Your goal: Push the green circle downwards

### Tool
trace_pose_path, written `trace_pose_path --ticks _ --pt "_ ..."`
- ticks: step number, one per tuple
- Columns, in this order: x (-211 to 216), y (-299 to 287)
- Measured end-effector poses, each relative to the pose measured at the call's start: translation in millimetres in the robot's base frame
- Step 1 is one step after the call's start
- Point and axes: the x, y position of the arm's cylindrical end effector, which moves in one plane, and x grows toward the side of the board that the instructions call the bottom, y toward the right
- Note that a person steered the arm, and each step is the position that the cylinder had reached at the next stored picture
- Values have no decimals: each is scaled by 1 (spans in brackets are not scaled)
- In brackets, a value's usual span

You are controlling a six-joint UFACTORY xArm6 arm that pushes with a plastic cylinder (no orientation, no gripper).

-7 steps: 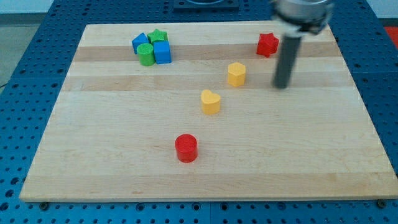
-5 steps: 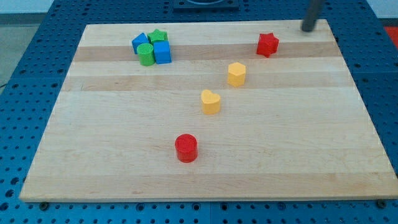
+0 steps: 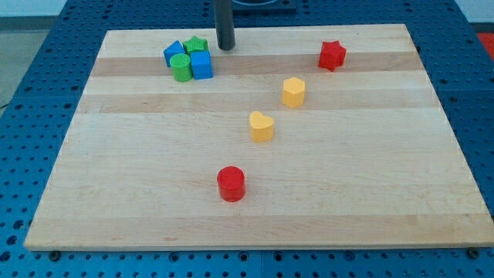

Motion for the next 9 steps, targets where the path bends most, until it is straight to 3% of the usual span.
trace_pose_path --ticks 2,4,5,6,7,8,9 --pt "76 -5" --pt "0 -11" --pt "28 -105" --pt "89 -106" --pt "64 -85" --pt "4 -79" --pt "4 -68"
